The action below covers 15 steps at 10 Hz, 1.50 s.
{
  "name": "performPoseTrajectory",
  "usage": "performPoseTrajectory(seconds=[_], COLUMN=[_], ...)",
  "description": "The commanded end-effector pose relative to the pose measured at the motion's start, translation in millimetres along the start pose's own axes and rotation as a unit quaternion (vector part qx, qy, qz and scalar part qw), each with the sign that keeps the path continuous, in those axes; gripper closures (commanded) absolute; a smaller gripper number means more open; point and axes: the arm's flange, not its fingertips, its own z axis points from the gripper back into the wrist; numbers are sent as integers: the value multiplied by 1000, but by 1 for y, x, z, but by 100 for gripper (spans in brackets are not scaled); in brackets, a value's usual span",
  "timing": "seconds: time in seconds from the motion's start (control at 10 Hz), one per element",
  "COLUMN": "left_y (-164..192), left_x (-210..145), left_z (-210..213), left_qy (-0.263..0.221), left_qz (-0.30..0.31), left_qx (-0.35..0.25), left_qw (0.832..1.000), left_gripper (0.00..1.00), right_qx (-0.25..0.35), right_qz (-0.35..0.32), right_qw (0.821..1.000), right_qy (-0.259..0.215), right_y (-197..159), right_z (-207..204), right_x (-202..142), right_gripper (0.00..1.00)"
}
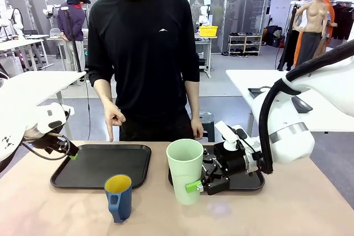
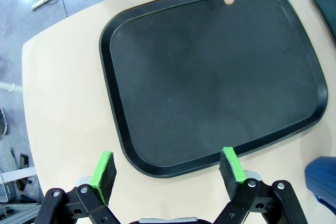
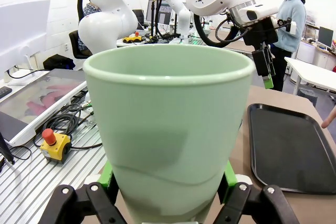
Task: Sort and store the cups by type.
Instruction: Place the picked Reusable plastic cup into the Flat Tray indicated by the person.
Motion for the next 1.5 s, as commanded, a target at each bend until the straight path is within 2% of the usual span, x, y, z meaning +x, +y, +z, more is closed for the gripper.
performPoseTrajectory(seconds=[0.0,0.3,0.4,0.7,0.9,1.4], left_y=[1,1,1,1,1,1], left_x=[0,0,0,0,0,0], left_z=[0,0,0,0,0,0], left_qy=[-1,-1,-1,-1,-1,-1], left_qz=[1,1,1,1,1,1], left_qx=[0,0,0,0,0,0], left_qw=[1000,1000,1000,1000,1000,1000], left_gripper=[0,0,0,0,0,0], right_qx=[3,3,0,-20,-35,-31], right_qz=[4,4,0,11,-7,-8], right_qw=[1000,1000,1000,1000,999,999], right_qy=[-5,-5,0,3,1,-8], right_y=[-1,-1,0,-22,-47,-151], right_z=[-1,-1,0,-8,-13,-40], right_x=[1,1,0,1,2,15], right_gripper=[64,64,15,15,15,15])
